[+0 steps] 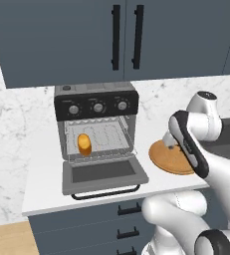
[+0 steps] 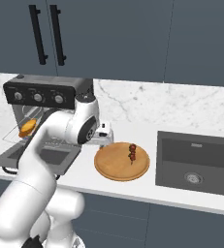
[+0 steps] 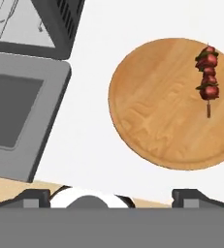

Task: Pick up the kebab skewer and baguette bread, and place them inside the toaster oven. Close the toaster oven door and start by setting the timer.

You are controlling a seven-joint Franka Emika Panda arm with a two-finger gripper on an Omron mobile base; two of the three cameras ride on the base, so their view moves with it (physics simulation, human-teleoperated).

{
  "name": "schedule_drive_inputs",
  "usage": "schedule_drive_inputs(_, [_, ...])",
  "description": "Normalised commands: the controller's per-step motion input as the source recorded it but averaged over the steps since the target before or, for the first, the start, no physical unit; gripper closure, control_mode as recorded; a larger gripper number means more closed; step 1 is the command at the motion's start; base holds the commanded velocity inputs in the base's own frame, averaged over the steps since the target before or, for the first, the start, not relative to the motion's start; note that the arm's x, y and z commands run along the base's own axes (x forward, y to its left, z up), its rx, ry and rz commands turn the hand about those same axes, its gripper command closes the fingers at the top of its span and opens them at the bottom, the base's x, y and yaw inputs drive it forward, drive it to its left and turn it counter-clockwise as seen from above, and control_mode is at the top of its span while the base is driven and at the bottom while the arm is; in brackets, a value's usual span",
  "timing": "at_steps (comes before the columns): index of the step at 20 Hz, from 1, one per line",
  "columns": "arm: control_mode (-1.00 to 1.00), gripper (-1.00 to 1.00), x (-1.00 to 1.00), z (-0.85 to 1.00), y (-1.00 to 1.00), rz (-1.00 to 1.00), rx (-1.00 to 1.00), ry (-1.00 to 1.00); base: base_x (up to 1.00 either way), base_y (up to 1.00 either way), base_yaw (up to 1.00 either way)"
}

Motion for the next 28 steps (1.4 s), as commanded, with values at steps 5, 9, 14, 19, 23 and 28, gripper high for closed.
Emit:
schedule_drive_inputs(5, [-1.0, -1.0, 0.85, -0.08, -0.99, 0.15, -0.01, 0.09, 0.0, 0.0, 0.0])
schedule_drive_inputs(9, [-1.0, -1.0, 0.55, -0.25, -0.87, 0.09, -0.04, 0.1, 0.0, 0.0, 0.0])
schedule_drive_inputs(14, [-1.0, -1.0, 0.42, -0.54, -0.4, 0.02, -0.04, 0.12, 0.0, 0.0, 0.0])
schedule_drive_inputs(19, [-1.0, -1.0, 0.25, -0.58, 0.0, 0.0, -0.02, 0.11, 0.0, 0.0, 0.0])
schedule_drive_inputs(23, [-1.0, -1.0, 0.37, -0.39, -0.13, 0.01, 0.0, 0.06, 0.0, 0.0, 0.0])
schedule_drive_inputs(28, [-1.0, -1.0, 0.07, -0.35, -0.1, 0.02, 0.0, 0.01, 0.0, 0.0, 0.0])
